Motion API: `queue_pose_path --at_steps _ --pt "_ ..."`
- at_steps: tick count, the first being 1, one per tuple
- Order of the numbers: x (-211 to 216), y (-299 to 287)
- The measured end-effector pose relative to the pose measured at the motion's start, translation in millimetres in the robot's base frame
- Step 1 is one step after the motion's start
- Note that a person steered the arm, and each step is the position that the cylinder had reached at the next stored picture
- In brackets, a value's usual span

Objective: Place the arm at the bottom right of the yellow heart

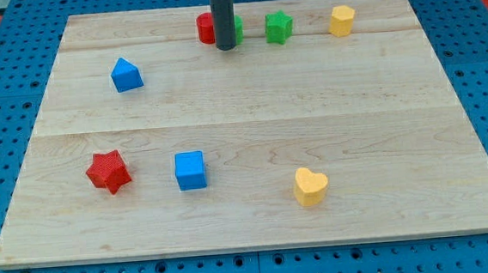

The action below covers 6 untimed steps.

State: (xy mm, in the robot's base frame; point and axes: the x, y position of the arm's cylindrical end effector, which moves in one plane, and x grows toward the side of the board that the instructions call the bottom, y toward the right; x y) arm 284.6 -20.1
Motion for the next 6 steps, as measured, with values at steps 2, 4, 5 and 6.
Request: queue_pose_path --at_steps 2,4,5,6 --pt "123 107" --pt "303 162" --pt "311 83" --pt "258 42"
